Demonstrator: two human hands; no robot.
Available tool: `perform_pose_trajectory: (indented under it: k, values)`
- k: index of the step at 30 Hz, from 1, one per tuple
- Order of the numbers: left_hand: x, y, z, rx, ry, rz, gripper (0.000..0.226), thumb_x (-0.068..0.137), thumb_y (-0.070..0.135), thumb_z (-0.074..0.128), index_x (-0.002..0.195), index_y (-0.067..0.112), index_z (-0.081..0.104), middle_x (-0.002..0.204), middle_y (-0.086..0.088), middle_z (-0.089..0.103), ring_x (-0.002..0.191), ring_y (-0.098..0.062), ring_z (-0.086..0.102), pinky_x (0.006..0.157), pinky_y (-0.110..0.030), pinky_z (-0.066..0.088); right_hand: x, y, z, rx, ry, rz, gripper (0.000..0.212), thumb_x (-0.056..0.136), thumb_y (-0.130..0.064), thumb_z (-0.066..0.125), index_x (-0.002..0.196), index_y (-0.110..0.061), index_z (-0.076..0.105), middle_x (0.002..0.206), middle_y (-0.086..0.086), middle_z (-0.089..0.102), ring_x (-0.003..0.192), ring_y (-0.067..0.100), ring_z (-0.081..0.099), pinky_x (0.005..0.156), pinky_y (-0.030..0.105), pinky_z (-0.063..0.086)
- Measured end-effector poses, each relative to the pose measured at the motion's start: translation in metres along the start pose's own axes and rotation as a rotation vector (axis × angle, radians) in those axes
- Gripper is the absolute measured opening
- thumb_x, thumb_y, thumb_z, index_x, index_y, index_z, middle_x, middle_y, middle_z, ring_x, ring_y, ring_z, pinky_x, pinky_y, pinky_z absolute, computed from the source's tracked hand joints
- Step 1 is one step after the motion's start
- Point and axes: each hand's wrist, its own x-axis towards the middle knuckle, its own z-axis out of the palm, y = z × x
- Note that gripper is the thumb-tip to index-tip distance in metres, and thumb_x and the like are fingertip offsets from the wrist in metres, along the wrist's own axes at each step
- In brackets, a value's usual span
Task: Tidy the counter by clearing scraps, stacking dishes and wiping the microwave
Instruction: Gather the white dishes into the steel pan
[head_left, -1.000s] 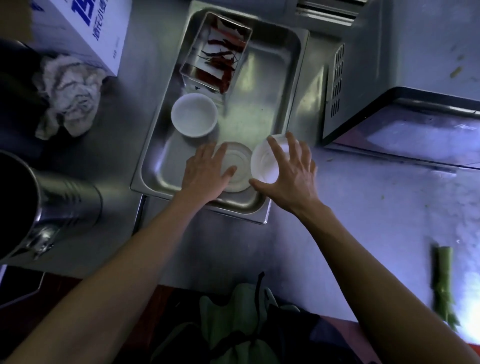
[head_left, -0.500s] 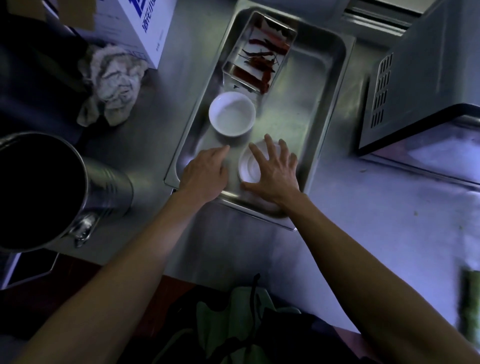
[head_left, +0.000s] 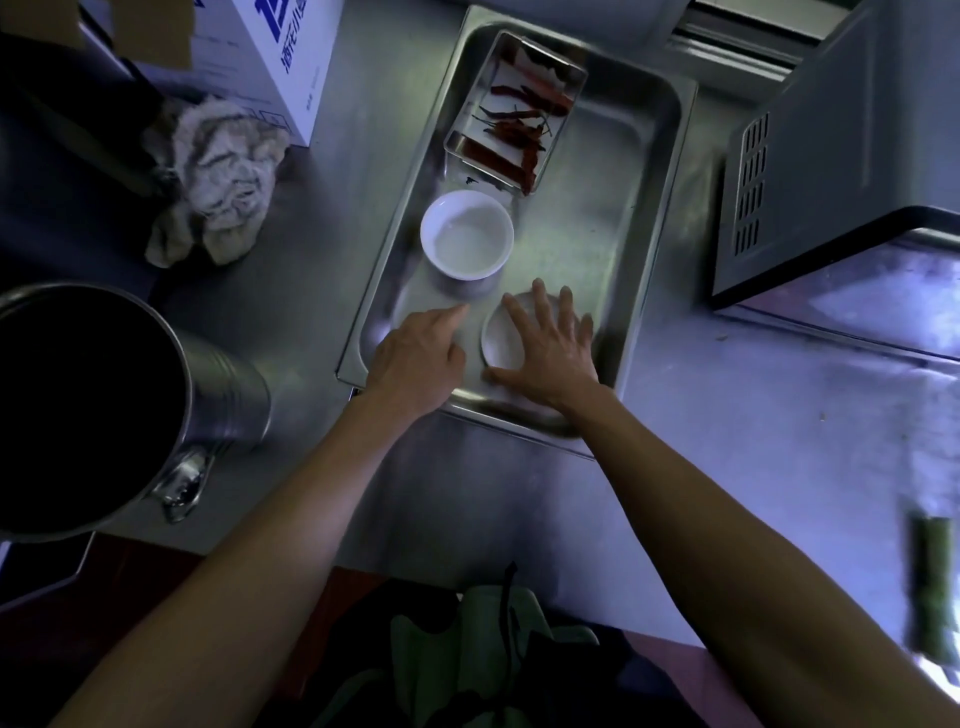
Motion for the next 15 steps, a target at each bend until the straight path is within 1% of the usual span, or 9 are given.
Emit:
perform_pose_trajectory:
  k: [3,5,7,9,11,13,15]
  values:
    - [-0.001,0.001,-0.001,0.016,-0.038,0.003,0.059,0.092,0.02,0.05,0.15,0.023,0.04,0.144,-0.004,0.052,0.13,-0.026,0.046,0.101,-0.042,0.042,-0.001,-0.003,-0.004,0.008,-0.024,0.013,0.109,0.076,-0.079,0.057,0.156,-0.037,-0.002,0.165,0.004,-0.019,0.15,0.039,-0.018,0.117,0.068,0.001]
    - [-0.004,0.005,-0.005,0.028,-0.032,0.023,0.057,0.092,0.019,0.051,0.148,0.022,0.042,0.142,-0.004,0.053,0.128,-0.028,0.048,0.099,-0.042,0.042,-0.007,-0.004,-0.009,0.026,0.003,0.022,0.101,0.081,-0.075,0.055,0.157,-0.036,0.002,0.166,0.004,-0.015,0.151,0.036,-0.016,0.117,0.065,0.002]
    - [-0.007,0.012,-0.01,0.038,-0.024,0.044,0.052,0.091,0.019,0.051,0.143,0.019,0.047,0.137,-0.006,0.056,0.125,-0.03,0.05,0.096,-0.044,0.045,-0.018,-0.003,-0.016,0.058,0.052,0.037,0.089,0.087,-0.066,0.055,0.157,-0.034,0.009,0.167,0.004,-0.005,0.153,0.032,-0.008,0.118,0.061,0.007]
    - [-0.009,0.019,-0.016,0.082,-0.039,0.067,0.046,0.091,0.02,0.05,0.137,0.017,0.051,0.134,-0.007,0.058,0.122,-0.032,0.052,0.095,-0.047,0.047,-0.031,0.0,-0.025,0.067,0.109,0.039,0.079,0.091,-0.056,0.057,0.155,-0.031,0.019,0.166,0.003,0.01,0.153,0.03,0.005,0.119,0.057,0.017]
    - [-0.011,0.029,-0.019,0.142,-0.056,0.084,0.041,0.091,0.024,0.05,0.131,0.016,0.054,0.129,-0.009,0.06,0.119,-0.033,0.053,0.093,-0.05,0.047,-0.046,0.005,-0.035,0.067,0.149,0.028,0.072,0.092,-0.05,0.059,0.153,-0.028,0.027,0.163,0.003,0.022,0.149,0.029,0.019,0.117,0.052,0.025]
    - [-0.012,0.044,-0.018,0.194,-0.064,0.101,0.043,0.093,0.03,0.052,0.134,0.018,0.053,0.125,-0.011,0.061,0.116,-0.035,0.055,0.091,-0.049,0.048,-0.062,0.013,-0.044,0.078,0.184,0.026,0.068,0.092,-0.047,0.059,0.15,-0.025,0.033,0.16,0.003,0.029,0.145,0.028,0.027,0.114,0.048,0.031]
    - [-0.015,0.063,-0.014,0.244,-0.061,0.132,0.045,0.095,0.035,0.051,0.137,0.021,0.051,0.126,-0.011,0.061,0.116,-0.034,0.056,0.09,-0.047,0.046,-0.083,0.023,-0.051,0.116,0.221,0.04,0.064,0.092,-0.044,0.059,0.149,-0.025,0.036,0.159,0.004,0.032,0.145,0.027,0.029,0.112,0.047,0.032]
